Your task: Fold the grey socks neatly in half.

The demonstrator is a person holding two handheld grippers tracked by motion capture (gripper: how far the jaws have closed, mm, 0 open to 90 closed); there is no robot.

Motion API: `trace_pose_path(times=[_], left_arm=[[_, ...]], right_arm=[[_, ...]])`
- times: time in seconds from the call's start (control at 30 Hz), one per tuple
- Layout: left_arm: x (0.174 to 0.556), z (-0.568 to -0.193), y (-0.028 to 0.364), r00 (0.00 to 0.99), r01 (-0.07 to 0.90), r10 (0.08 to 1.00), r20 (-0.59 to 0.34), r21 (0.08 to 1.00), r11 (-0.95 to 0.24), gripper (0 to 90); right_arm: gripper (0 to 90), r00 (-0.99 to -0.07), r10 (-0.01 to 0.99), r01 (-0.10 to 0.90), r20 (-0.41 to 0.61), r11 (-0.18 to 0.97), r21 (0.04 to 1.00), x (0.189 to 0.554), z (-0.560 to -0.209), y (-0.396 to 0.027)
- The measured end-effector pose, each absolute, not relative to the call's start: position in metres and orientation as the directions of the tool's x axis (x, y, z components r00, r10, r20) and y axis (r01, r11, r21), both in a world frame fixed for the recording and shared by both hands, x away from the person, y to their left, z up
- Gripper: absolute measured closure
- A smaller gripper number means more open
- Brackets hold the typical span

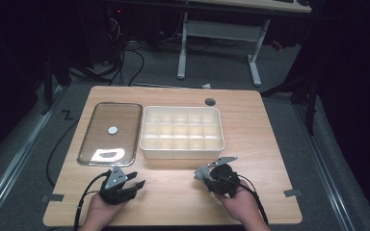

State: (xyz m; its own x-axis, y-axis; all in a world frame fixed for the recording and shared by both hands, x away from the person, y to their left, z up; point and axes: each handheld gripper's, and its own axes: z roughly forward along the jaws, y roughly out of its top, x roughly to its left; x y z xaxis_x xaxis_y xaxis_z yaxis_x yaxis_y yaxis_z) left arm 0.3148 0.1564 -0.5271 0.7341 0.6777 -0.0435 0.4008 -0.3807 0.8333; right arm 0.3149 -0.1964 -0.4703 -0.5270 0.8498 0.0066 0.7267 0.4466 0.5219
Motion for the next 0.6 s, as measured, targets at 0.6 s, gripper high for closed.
trace_pose_path(times=[0.6], left_arm=[[0.317,-0.526,0.154,0.732,0.394,0.68,-0.039,0.839,-0.375,54.1]], right_arm=[[69.9,-0.487,0.873,0.762,0.042,0.4,0.51,0.326,-0.454,-0.223]])
